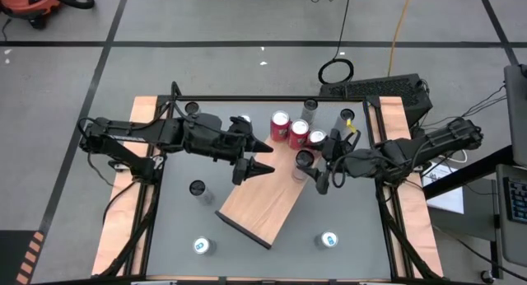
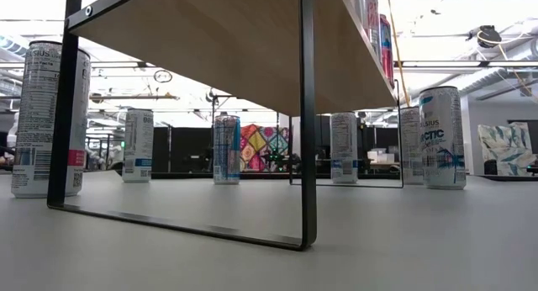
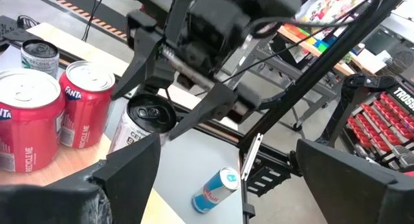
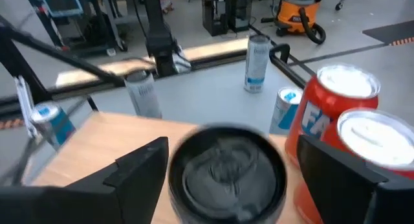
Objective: Place canned beverage on shelf
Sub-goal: Put the white pink soda can on the shelf, then put the white pink soda can on the shelf aligned with the other white pink soda can
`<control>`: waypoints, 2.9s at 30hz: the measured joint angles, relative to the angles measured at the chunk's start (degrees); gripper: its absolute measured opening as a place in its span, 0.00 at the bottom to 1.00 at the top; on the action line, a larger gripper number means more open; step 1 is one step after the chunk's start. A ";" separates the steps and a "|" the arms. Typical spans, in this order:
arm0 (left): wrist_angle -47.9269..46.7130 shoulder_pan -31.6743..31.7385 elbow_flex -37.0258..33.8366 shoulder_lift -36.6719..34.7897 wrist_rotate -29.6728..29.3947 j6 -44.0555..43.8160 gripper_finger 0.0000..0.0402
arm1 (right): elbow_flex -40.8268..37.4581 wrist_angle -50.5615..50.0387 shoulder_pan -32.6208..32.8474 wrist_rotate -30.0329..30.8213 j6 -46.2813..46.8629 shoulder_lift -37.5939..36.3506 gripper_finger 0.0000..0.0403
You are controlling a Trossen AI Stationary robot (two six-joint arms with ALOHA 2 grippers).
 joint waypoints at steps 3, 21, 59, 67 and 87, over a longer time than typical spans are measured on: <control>-0.02 0.00 0.02 0.00 -0.03 0.02 0.91 | 2.40 -1.00 0.00 0.13 -0.27 -0.03 0.78; 0.00 0.26 0.00 0.00 -4.49 -0.40 0.91 | 25.07 -15.77 -1.00 19.70 1.81 -0.05 0.70; -8.08 11.64 0.00 -0.02 -4.75 2.55 0.91 | 37.13 -54.83 -40.65 -12.55 9.59 1.69 0.57; -11.34 15.10 0.00 -0.02 -4.79 1.31 0.91 | 37.15 -56.39 -53.99 -27.22 -3.40 5.92 0.57; -20.97 15.55 0.00 -0.02 -4.79 -6.72 0.91 | 31.57 -60.83 -69.14 -37.51 -24.71 21.28 0.69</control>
